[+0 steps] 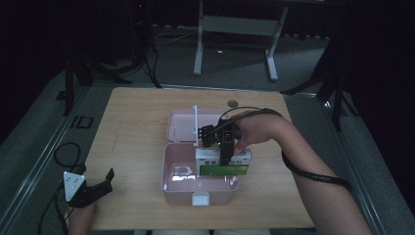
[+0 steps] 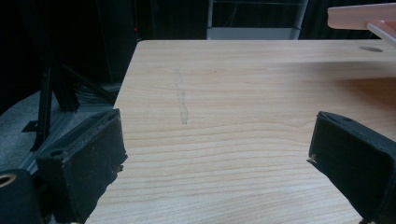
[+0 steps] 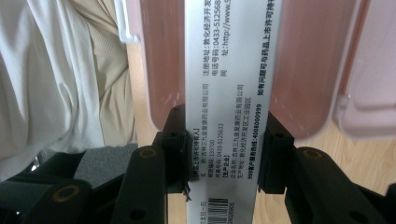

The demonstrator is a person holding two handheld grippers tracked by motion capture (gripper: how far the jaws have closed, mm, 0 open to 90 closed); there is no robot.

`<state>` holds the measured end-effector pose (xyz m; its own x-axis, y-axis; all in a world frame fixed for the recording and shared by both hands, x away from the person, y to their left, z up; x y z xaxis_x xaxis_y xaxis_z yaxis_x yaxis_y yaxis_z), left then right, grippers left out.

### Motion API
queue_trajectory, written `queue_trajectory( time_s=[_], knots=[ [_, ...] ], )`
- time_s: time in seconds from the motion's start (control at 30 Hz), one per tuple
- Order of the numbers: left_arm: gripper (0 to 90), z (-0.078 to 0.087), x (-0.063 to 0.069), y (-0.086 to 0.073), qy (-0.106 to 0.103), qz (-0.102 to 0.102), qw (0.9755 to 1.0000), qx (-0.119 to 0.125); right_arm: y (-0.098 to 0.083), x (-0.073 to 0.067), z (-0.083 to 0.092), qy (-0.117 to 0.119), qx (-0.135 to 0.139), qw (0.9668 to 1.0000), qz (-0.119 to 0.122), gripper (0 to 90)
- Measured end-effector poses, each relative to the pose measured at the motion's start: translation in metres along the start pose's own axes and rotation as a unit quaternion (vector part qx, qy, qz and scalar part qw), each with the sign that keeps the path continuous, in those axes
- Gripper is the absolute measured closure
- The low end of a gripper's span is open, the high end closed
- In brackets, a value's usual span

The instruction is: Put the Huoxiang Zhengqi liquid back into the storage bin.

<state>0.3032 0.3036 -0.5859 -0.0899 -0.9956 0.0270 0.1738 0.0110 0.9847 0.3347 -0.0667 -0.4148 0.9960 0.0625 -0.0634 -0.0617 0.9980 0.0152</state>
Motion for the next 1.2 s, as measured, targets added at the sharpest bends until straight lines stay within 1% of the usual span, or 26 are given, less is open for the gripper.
queue_trajectory(
  time_s=[0.03,0.07,0.1,0.13,0.23,0.4,0.43,0.5,0.6,0.8,0.9,0.93,1.0,1.2],
  knots=[
    [3.9,0.0,0.0,0.0,0.0,0.001,1.0,0.0,0.007,-0.001,-0.001,0.001,0.003,1.0,0.005,61.9],
    [3.9,0.0,0.0,0.0,0.0,0.001,1.0,0.0,0.007,-0.001,-0.001,0.001,0.003,1.0,0.005,61.9],
    [4.0,0.0,0.0,0.0,-0.001,0.002,1.0,0.0,0.014,-0.002,-0.002,0.007,0.008,0.9999,0.007,61.9],
    [4.0,0.0,0.0,0.0,-0.001,0.002,1.0,0.001,0.014,-0.002,-0.002,0.007,0.008,0.9999,0.007,61.9],
    [3.9,0.0,0.0,0.0,-0.002,0.001,1.0,0.001,0.023,-0.003,-0.005,0.008,0.012,0.9998,0.01,61.9],
    [4.0,0.0,0.0,0.0,-0.003,0.001,1.0,0.0,0.028,-0.003,-0.011,0.011,0.011,0.9998,0.01,62.0],
    [3.9,0.0,0.0,0.0,-0.003,0.001,1.0,-0.001,0.03,-0.003,-0.015,0.014,0.014,0.9997,0.011,62.0],
    [3.9,0.0,0.0,0.0,-0.003,0.001,1.0,-0.001,0.031,-0.003,-0.017,0.017,0.012,0.9997,0.01,62.0],
    [4.0,0.0,0.0,0.0,-0.003,0.001,1.0,0.0,0.032,-0.004,-0.028,0.02,0.0,0.9997,0.015,61.9],
    [3.9,0.0,0.0,0.0,-0.004,0.001,1.0,-0.002,0.03,-0.004,-0.047,0.027,-0.004,0.9995,0.015,61.9],
    [4.0,0.0,0.0,0.0,-0.004,0.0,1.0,-0.001,0.03,-0.004,-0.054,0.025,-0.005,0.9995,0.017,62.0],
    [4.0,0.0,0.0,0.0,-0.003,0.0,1.0,-0.001,0.03,-0.004,-0.062,0.031,-0.004,0.9994,0.016,61.9],
    [3.9,0.0,0.0,0.0,-0.003,0.0,1.0,-0.001,0.03,-0.005,-0.069,0.036,-0.005,0.9992,0.015,61.9],
    [4.0,0.0,0.0,0.0,-0.005,0.0,1.0,-0.001,0.029,-0.006,-0.091,0.04,-0.014,0.999,0.017,61.9]
  ],
)
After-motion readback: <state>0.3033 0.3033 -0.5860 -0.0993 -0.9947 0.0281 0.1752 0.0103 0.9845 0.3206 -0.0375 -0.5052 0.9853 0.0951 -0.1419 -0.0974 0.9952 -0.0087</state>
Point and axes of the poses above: each handheld gripper's, and its own axes: z roughly backward along the jaws, y roughly out of its top, x roughly to its right, the point moved 9 cm from there along -z, roughly forward along the jaws, and after that the axes turned 6 degrees about x, right-handed, at the moved point
